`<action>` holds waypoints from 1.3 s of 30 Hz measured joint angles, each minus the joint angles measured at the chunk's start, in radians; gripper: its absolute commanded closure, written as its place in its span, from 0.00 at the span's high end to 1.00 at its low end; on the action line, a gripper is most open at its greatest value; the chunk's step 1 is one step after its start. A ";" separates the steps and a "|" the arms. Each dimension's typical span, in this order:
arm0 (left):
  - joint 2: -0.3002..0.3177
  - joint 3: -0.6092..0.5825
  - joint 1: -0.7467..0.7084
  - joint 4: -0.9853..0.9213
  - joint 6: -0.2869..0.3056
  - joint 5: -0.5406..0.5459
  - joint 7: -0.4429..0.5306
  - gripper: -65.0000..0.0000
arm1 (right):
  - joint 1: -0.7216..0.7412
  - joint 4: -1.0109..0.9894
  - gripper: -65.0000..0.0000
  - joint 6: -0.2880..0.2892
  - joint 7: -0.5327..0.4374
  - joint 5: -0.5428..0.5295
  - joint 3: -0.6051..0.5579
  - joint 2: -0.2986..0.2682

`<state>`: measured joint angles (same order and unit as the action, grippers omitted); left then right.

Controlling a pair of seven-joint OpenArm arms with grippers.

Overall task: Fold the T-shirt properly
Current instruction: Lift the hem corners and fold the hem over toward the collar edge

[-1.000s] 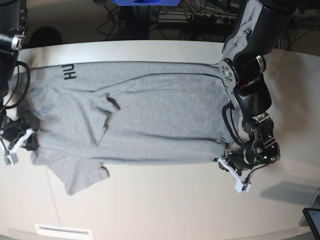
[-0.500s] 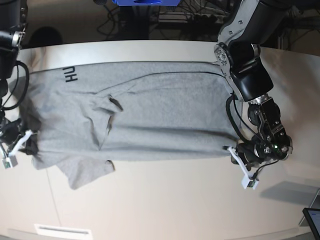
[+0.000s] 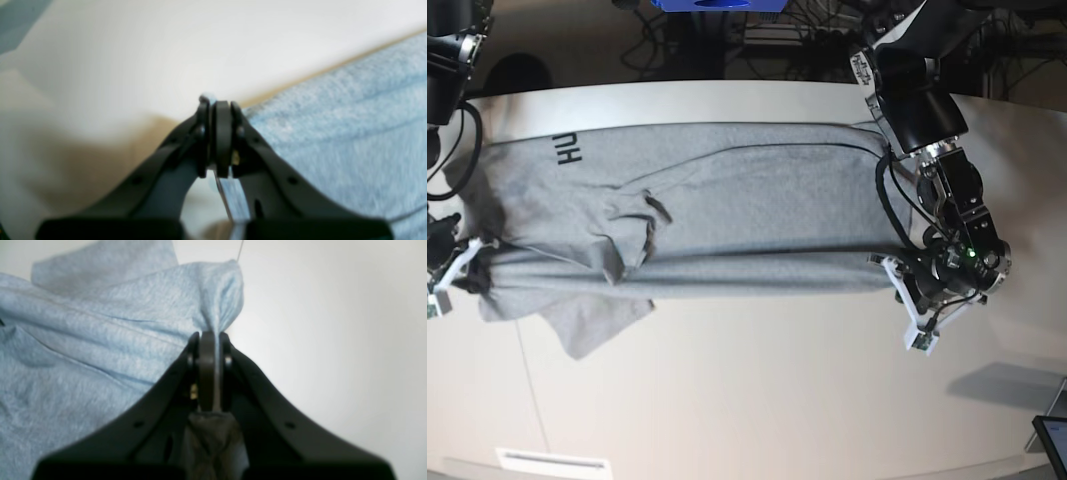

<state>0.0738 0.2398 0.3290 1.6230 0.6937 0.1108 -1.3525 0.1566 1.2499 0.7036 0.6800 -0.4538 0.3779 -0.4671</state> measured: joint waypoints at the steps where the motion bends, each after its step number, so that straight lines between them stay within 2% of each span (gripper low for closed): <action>1: -0.006 0.000 -0.011 0.014 0.000 -0.002 -0.006 0.00 | -0.008 0.005 0.00 0.000 0.003 0.000 0.004 0.001; 8: -0.019 -0.003 -0.083 0.077 0.000 0.013 -0.005 0.00 | -0.061 0.081 0.00 0.003 0.082 -0.008 0.109 0.019; 16: -0.018 -0.059 -0.183 0.117 0.000 0.001 -0.009 0.00 | -0.097 0.087 0.00 0.002 0.149 -0.003 0.114 0.027; 28: -0.015 -0.098 -0.238 0.126 0.000 -0.003 -0.009 0.00 | -0.137 0.082 0.01 -0.005 0.187 0.008 0.161 0.088; 37: -0.009 -0.099 -0.251 0.120 0.000 -0.010 -0.009 0.00 | -0.138 0.045 0.02 -0.005 0.183 0.004 0.166 0.091; 39: -0.010 -0.099 -0.253 0.120 0.000 -0.009 -0.009 0.00 | -0.138 0.027 0.07 -0.005 0.182 0.003 0.166 0.091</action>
<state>0.0643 0.1410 0.0765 1.7428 0.6937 0.1017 -1.3613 0.0189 1.2774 0.6991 0.8619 -0.4503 0.5438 -0.3763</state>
